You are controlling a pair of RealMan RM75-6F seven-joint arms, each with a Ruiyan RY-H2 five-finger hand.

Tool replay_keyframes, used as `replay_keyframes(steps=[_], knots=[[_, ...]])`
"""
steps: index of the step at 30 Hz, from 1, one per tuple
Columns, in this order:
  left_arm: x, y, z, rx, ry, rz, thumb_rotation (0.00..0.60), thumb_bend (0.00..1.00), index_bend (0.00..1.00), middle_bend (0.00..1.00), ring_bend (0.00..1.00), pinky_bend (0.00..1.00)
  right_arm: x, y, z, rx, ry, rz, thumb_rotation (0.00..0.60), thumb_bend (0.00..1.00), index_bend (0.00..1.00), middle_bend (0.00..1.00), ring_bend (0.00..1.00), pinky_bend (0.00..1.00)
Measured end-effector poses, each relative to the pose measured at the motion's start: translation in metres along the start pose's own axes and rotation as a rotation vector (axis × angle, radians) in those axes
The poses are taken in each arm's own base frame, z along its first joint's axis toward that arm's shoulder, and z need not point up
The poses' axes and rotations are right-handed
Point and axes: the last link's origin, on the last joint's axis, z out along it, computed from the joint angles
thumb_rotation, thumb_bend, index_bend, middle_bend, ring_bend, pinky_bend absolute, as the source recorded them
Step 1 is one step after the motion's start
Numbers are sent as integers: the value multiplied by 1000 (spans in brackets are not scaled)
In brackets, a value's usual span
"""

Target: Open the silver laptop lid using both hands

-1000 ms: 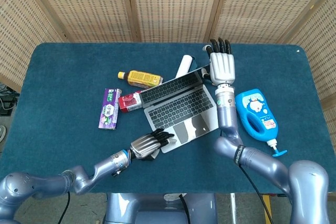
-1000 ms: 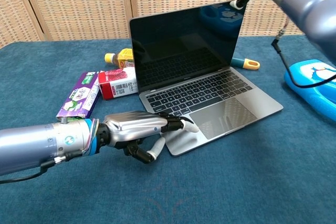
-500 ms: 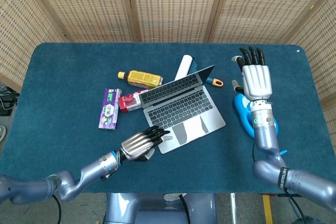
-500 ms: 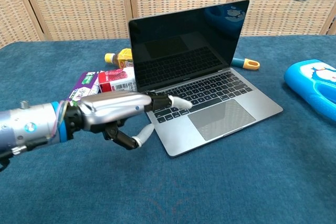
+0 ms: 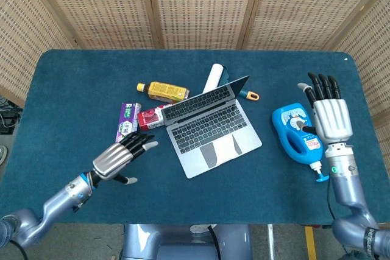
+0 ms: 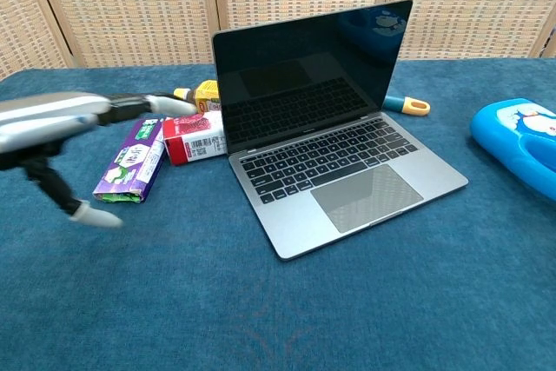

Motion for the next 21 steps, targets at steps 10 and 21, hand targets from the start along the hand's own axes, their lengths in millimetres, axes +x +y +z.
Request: replay_keyframes(steps=[10,21], knots=[[21,-49,-90,270,170,-29,600,0,0,0,0,0,-12,28,-64,2,-63,-17,600,0,161,51,0,0],[25,-66,-189,604,280,-73,600,0,0,0,0,0,-18,49,-121,-7,-63,-7,600,0,126,19,0,0]])
